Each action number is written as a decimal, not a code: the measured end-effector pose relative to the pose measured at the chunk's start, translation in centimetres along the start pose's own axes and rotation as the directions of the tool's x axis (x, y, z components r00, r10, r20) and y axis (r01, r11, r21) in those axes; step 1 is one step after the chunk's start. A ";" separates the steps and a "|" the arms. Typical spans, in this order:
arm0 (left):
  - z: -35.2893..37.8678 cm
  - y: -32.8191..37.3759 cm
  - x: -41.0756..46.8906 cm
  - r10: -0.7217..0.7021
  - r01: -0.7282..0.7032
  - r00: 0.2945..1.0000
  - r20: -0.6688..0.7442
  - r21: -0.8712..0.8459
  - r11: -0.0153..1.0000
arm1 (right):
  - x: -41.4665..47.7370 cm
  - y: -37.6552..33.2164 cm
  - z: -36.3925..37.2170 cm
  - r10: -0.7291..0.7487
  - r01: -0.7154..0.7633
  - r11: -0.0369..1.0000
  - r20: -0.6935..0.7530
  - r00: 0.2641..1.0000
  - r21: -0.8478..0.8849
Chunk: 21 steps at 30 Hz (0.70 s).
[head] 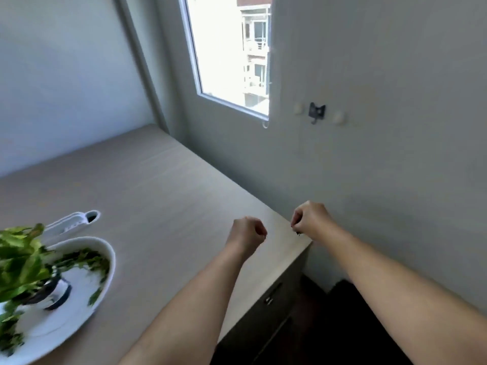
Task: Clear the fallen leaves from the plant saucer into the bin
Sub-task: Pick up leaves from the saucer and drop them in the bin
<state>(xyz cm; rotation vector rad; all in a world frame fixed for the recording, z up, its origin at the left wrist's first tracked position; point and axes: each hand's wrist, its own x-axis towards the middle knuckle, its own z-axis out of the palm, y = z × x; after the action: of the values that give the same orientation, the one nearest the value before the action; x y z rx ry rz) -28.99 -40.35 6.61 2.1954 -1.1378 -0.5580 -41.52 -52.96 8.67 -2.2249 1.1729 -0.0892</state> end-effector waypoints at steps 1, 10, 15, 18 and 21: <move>2.3 2.2 0.7 0.058 -0.058 0.998 0.037 0.016 0.998 | -0.7 2.9 -1.4 0.052 -0.052 0.998 -0.010 0.999 0.018; 22.0 12.3 2.3 0.284 -0.375 0.813 0.508 0.083 0.923 | -8.5 24.6 -2.6 0.551 -0.529 0.827 -0.088 0.830 0.192; 28.7 7.9 2.1 0.167 -0.382 0.707 0.687 0.172 0.908 | -10.4 30.0 2.6 0.703 -0.680 0.694 -0.015 0.711 0.237; 32.0 4.7 2.8 0.090 -0.355 0.680 0.727 0.220 0.909 | -10.3 32.8 6.2 0.752 -0.731 0.627 0.035 0.658 0.269; 35.0 2.7 4.4 0.028 -0.311 0.676 0.737 0.251 0.917 | -9.2 35.3 9.1 0.793 -0.761 0.567 0.044 0.608 0.315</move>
<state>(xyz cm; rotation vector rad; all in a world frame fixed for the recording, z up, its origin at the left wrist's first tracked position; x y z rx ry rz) -49.33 -56.22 -17.67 2.1546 -1.9767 -1.3014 -69.67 -56.24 -16.05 -1.2684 1.9604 -0.0133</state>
